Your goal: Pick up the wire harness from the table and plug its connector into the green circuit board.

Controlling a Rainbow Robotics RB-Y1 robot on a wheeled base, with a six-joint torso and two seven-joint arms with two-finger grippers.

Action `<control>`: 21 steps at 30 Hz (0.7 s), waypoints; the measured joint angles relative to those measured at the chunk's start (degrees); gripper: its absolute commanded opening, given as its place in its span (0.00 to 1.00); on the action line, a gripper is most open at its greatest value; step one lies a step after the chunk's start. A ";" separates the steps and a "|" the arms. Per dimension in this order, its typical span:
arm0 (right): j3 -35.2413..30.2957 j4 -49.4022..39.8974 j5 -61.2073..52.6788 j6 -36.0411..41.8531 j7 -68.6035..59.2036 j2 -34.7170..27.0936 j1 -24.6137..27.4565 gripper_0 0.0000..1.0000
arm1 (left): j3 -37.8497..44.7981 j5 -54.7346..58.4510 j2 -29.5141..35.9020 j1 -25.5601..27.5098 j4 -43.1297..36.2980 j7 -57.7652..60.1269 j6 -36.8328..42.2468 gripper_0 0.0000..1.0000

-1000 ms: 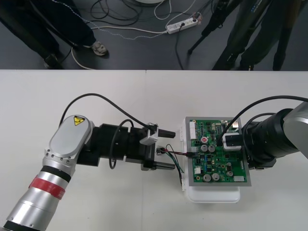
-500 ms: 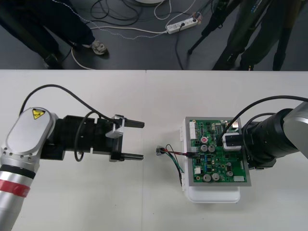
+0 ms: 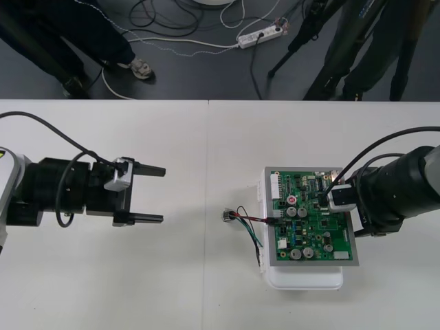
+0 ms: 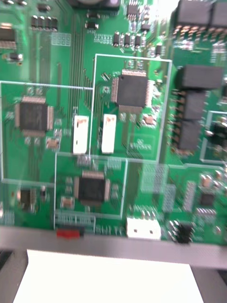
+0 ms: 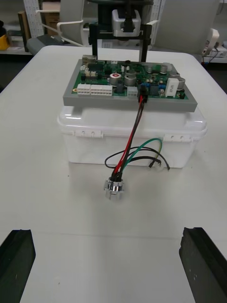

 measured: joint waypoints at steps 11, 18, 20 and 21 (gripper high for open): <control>-3.71 1.99 -13.87 5.00 7.02 -7.21 0.00 1.00 | 2.74 0.96 6.26 1.07 -7.25 3.84 -0.97 0.90; -5.84 2.03 -23.45 6.59 7.08 -12.39 0.00 1.00 | 3.87 3.10 9.71 1.07 -10.42 13.97 -1.21 0.90; -6.60 2.47 -28.26 6.65 7.63 -13.41 0.00 1.00 | 3.97 4.06 10.98 1.07 -10.83 15.43 -1.22 0.90; -6.93 2.85 -30.61 6.72 8.44 -13.83 0.00 1.00 | 3.97 4.60 11.61 1.07 -10.90 15.49 -1.22 0.90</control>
